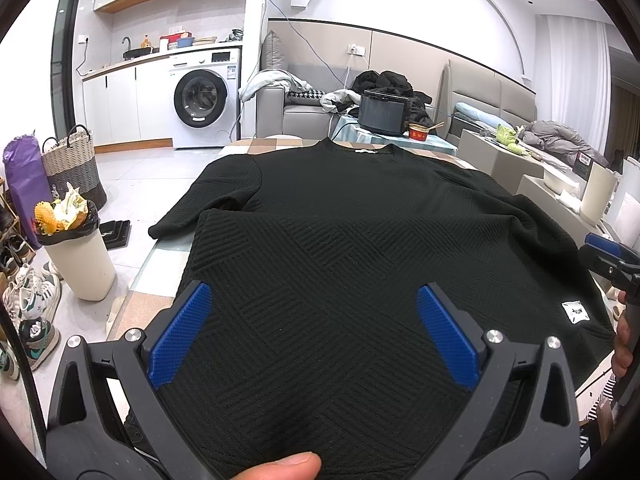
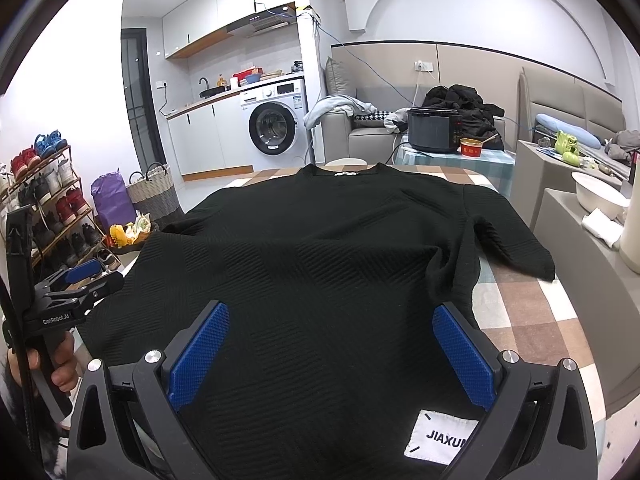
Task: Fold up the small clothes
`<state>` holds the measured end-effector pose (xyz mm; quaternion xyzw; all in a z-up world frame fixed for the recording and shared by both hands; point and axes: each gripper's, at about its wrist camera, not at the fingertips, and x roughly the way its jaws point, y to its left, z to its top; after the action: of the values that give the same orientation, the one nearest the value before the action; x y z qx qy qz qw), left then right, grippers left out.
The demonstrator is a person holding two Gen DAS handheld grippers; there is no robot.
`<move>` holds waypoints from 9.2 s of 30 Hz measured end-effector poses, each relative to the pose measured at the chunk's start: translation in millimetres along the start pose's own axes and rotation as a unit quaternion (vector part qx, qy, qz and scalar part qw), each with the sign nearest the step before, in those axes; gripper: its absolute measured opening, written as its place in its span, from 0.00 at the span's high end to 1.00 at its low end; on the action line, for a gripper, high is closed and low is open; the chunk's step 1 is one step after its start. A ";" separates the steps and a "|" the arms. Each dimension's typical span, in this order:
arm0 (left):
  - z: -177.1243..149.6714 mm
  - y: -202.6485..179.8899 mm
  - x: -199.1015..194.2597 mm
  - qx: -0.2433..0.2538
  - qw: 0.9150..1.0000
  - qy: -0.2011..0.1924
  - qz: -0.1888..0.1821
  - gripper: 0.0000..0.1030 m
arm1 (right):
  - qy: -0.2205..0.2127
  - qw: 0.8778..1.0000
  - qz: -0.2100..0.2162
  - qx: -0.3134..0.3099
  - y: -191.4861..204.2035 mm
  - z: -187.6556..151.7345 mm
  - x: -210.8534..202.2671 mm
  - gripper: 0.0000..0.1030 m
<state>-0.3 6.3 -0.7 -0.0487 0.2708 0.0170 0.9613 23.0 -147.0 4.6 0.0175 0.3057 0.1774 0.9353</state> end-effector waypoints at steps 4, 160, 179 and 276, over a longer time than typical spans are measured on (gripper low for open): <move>0.0 -0.1 0.3 0.000 1.000 0.000 0.000 0.01 | 0.000 1.000 -0.001 0.000 -0.4 0.0 0.0 0.00; 63.4 217.5 208.5 -0.311 0.933 0.161 0.087 0.38 | 0.205 0.975 0.008 -0.083 -72.2 121.1 231.1 0.50; 176.4 195.3 216.7 -0.184 0.978 0.041 0.094 0.96 | 0.166 0.985 -0.002 -0.049 -63.6 127.2 174.9 0.40; 27.4 164.0 127.1 -0.151 0.973 0.162 0.058 0.28 | 0.206 0.969 -0.037 0.132 -138.4 6.0 41.3 0.22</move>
<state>112.7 173.0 -57.6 -0.1796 0.4194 0.1057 0.8836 102.0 -261.9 -33.4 0.0923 0.5129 0.1003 0.8476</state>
